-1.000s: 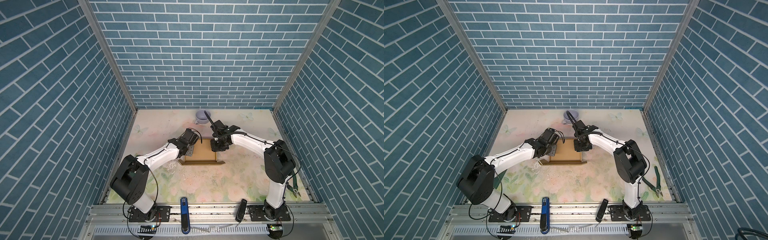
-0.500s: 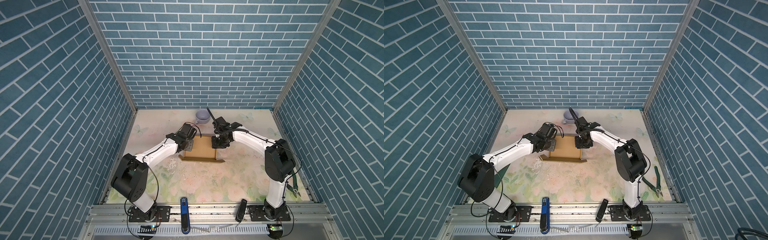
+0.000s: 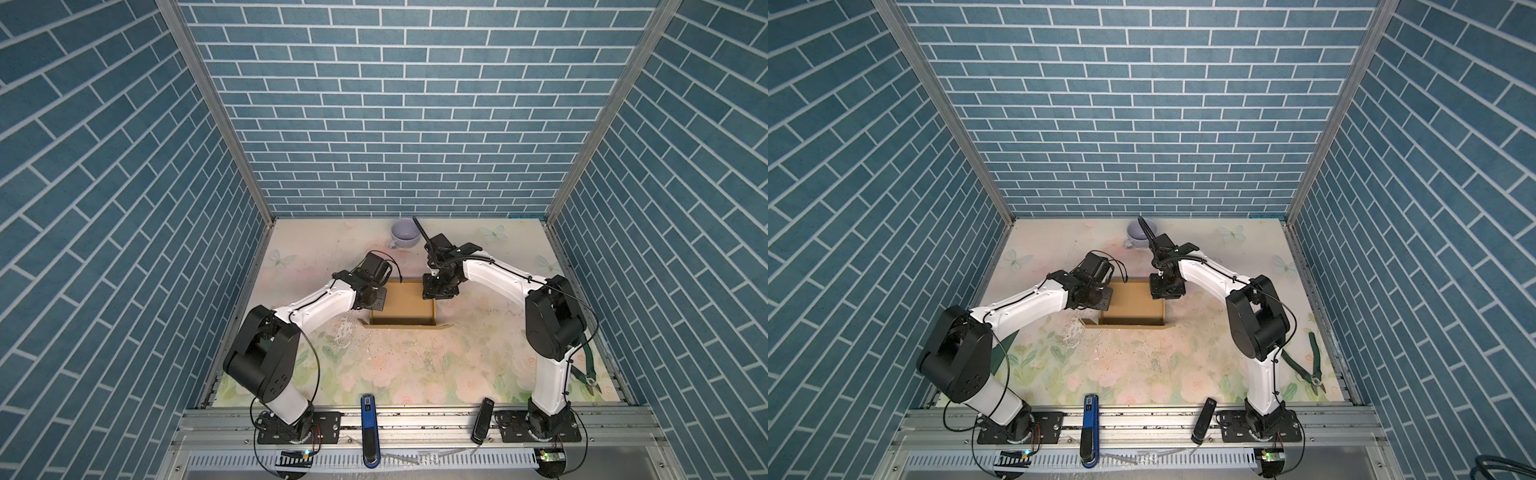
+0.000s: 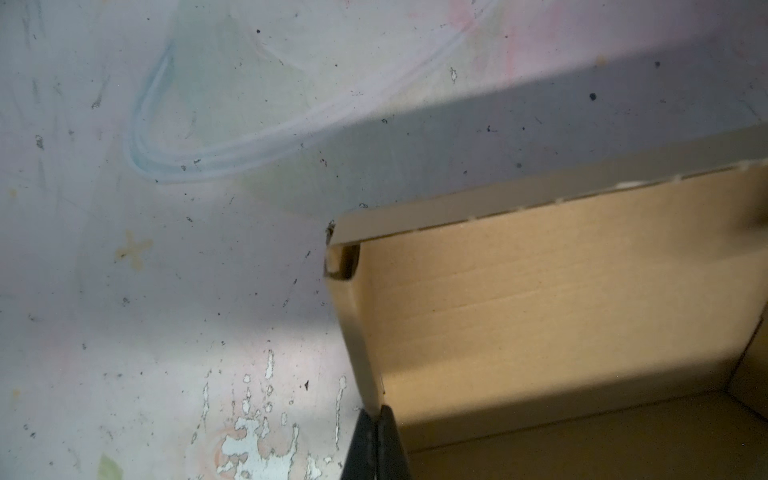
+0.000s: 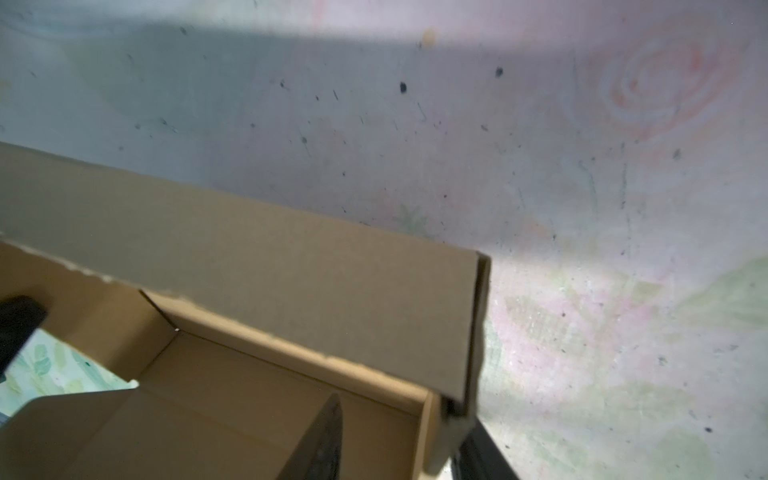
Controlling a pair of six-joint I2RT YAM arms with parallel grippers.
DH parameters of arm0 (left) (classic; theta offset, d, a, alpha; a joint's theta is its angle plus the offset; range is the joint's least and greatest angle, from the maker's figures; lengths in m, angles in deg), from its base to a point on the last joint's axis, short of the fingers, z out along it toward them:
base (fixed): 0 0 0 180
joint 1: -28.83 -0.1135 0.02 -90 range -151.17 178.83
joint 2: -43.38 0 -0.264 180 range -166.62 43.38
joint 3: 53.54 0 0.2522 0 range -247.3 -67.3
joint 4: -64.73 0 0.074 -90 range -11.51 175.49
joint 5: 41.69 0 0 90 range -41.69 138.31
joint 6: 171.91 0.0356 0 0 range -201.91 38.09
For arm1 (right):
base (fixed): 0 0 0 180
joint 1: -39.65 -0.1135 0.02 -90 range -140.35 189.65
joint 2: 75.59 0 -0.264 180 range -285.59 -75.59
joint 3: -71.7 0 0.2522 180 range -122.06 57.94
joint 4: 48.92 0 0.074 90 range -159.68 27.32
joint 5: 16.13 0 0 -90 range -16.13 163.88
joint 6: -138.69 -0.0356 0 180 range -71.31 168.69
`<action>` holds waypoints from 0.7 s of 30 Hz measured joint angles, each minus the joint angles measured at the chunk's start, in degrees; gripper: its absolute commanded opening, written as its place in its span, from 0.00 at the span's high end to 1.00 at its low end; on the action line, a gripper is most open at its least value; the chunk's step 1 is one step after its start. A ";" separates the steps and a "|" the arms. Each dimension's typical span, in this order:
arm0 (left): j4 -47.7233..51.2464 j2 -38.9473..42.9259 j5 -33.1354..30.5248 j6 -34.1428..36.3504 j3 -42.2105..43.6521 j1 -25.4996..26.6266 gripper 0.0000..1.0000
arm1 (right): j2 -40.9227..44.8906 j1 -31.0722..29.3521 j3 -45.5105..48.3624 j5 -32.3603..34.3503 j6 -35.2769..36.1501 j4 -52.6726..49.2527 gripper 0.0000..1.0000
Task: Fold the paper box
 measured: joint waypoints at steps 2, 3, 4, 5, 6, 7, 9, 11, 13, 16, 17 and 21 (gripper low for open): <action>0.26 0.00 -0.02 0.02 0.00 -0.04 0.95 | 0.00 0.04 -1.16 0.04 0.02 -0.26 0.56; 0.33 0.00 0.00 0.02 0.00 -0.07 0.95 | 0.00 0.13 -1.73 0.07 0.02 -0.44 0.56; 0.39 0.00 0.00 0.04 0.00 -0.11 0.95 | 0.00 0.22 -2.14 0.04 0.04 -0.48 0.55; 0.46 0.00 0.07 0.07 0.00 -0.13 0.95 | 0.00 0.37 -2.71 0.04 0.04 -0.66 0.55; 0.48 0.00 0.15 0.17 0.00 -0.13 0.95 | 0.00 0.52 -3.13 0.02 0.07 -0.70 0.55; 0.59 0.00 0.24 0.26 0.00 -0.13 0.94 | 0.00 0.66 -3.50 0.02 0.07 -0.81 0.54; 0.76 -0.02 0.55 0.42 0.00 -0.13 0.90 | 0.00 0.94 -4.00 -0.04 0.09 -0.90 0.54; 1.20 -0.09 1.07 0.63 0.00 -0.11 0.88 | -0.07 1.16 -4.37 -0.04 0.11 -0.92 0.54; 1.70 -0.37 1.44 0.87 -0.07 -0.11 0.84 | -0.11 1.31 -4.63 -0.09 0.15 -0.87 0.54; 2.71 -1.42 1.75 1.27 -0.85 -0.11 0.79 | -0.11 1.66 -4.66 -0.13 0.28 -0.90 0.53; 2.99 -1.75 1.86 1.40 -1.22 -0.11 0.78 | -0.11 1.77 -4.66 -0.15 0.31 -0.90 0.53; 4.02 -2.40 1.90 1.75 -3.26 -0.11 0.75 | -0.11 2.27 -4.74 -0.37 0.66 -0.94 0.53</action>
